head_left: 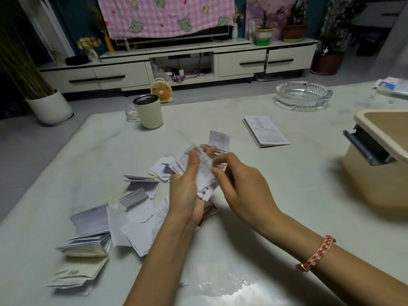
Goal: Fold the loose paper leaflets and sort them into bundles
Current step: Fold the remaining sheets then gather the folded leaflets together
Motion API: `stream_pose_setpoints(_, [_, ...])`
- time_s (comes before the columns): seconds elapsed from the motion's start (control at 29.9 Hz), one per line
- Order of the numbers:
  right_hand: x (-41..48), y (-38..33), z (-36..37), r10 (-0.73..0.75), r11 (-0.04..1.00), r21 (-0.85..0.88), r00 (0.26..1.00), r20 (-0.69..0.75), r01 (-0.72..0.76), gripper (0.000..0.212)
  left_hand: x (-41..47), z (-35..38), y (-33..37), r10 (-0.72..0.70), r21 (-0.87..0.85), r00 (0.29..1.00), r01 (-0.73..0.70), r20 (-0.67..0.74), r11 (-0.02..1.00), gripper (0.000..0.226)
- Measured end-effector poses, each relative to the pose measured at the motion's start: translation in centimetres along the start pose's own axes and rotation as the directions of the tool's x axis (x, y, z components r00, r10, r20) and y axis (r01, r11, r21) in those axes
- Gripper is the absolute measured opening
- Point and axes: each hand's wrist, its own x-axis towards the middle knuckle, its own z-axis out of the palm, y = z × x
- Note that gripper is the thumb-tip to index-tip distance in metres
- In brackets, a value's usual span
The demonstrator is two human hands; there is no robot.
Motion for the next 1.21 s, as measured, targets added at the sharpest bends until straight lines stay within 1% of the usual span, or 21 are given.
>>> stream_pose_setpoints(0.03, [0.1,0.2,0.0,0.055,0.997,0.058,0.998,-0.036,-0.053,0.016,0.3,-0.4,0.7,0.049,-0.021,0.999,-0.049,-0.015,0.999,0.021])
stream_pose_setpoints(0.1, [0.3,0.8,-0.1,0.180,0.971,0.169,0.982,-0.052,-0.169,0.007,0.8,-1.5,2.4,0.139,-0.058,0.988,-0.143,-0.071,0.988,0.020])
stream_pose_setpoints(0.17, [0.4,1.1,0.0,0.220,0.960,0.179,0.975,-0.015,-0.213,0.006,1.2,-2.7,3.7,0.177,-0.107,0.976,-0.191,-0.125,0.976,0.021])
stream_pose_setpoints(0.2, [0.3,1.1,0.1,0.204,0.967,0.152,0.979,0.021,-0.205,0.007,1.4,-3.0,4.0,0.176,-0.129,0.975,-0.194,-0.135,0.972,0.022])
stream_pose_setpoints(0.27, [0.1,1.0,0.7,0.144,0.982,0.100,0.980,0.139,-0.159,0.007,1.6,-3.3,4.2,0.164,-0.146,0.978,-0.182,-0.129,0.972,0.025])
stream_pose_setpoints(0.33, [-0.2,0.5,1.5,0.102,0.993,0.027,0.958,0.269,-0.113,0.011,1.6,-3.2,4.0,0.141,-0.147,0.985,-0.155,-0.103,0.977,0.025])
stream_pose_setpoints(0.47, [-0.4,-0.2,3.0,0.185,0.977,-0.177,0.883,0.432,-0.118,0.041,1.6,-3.1,3.7,0.108,-0.117,0.993,-0.112,-0.043,0.987,0.024])
stream_pose_setpoints(0.54, [-0.5,-0.3,3.4,0.228,0.957,-0.271,0.844,0.486,-0.103,0.053,1.6,-3.1,3.5,0.080,-0.119,0.997,-0.081,-0.012,0.990,0.024])
stream_pose_setpoints(0.57, [-0.6,-0.3,3.5,0.251,0.949,-0.294,0.830,0.497,-0.111,0.055,1.7,-3.1,3.4,0.064,-0.116,0.998,-0.063,-0.001,0.991,0.024])
stream_pose_setpoints(0.64, [-0.4,-0.2,3.5,0.287,0.942,-0.298,0.825,0.487,-0.152,0.054,1.8,-3.1,3.2,0.037,-0.094,0.999,-0.035,0.013,0.995,0.024])
stream_pose_setpoints(0.7, [-0.2,-0.4,3.5,0.275,0.946,-0.291,0.834,0.478,-0.145,0.043,1.7,-3.0,3.2,0.012,-0.084,1.000,-0.010,0.017,0.996,0.025])
stream_pose_setpoints(0.77, [-0.2,-0.4,3.5,0.250,0.959,-0.236,0.854,0.457,-0.155,0.022,1.6,-3.0,3.2,-0.010,-0.095,1.000,0.012,0.021,0.995,0.025])
stream_pose_setpoints(0.8, [-0.2,-0.3,3.3,0.253,0.965,-0.181,0.867,0.429,-0.192,0.014,1.6,-3.0,3.2,-0.020,-0.103,1.000,0.022,0.018,0.994,0.026])
stream_pose_setpoints(0.84, [-0.1,0.0,3.0,0.275,0.961,-0.119,0.877,0.394,-0.248,0.012,1.5,-3.1,3.2,-0.026,-0.114,1.000,0.026,0.008,0.993,0.027])
stream_pose_setpoints(0.9, [0.6,0.5,1.9,0.353,0.927,0.038,0.901,0.253,-0.373,0.010,1.4,-3.0,3.3,-0.029,-0.132,1.000,0.029,0.007,0.991,0.032])
stream_pose_setpoints(0.97, [1.5,0.7,0.5,0.414,0.869,0.251,0.904,0.105,-0.426,0.014,1.2,-2.6,3.1,-0.034,-0.125,0.999,0.036,0.018,0.991,0.038])
stream_pose_setpoints(1.04, [2.1,0.3,-0.6,0.447,0.775,0.471,0.892,0.064,-0.422,0.011,0.9,-2.0,2.6,-0.059,-0.103,0.998,0.062,0.028,0.993,0.034])
stream_pose_setpoints(1.07, [2.1,0.1,-0.9,0.434,0.757,0.516,0.899,0.060,-0.400,0.013,0.8,-1.6,2.3,-0.078,-0.090,0.996,0.082,0.045,0.993,0.030])
stream_pose_setpoints(1.14, [2.1,-0.4,-0.7,0.373,0.771,0.538,0.926,0.055,-0.342,0.016,0.4,-1.1,1.8,-0.121,-0.061,0.987,0.128,0.110,0.990,0.026])
stream_pose_setpoints(1.21, [1.8,-0.4,-0.6,0.340,0.787,0.533,0.939,0.045,-0.310,0.022,0.1,-0.7,1.3,-0.146,-0.017,0.976,0.151,0.163,0.988,0.030])
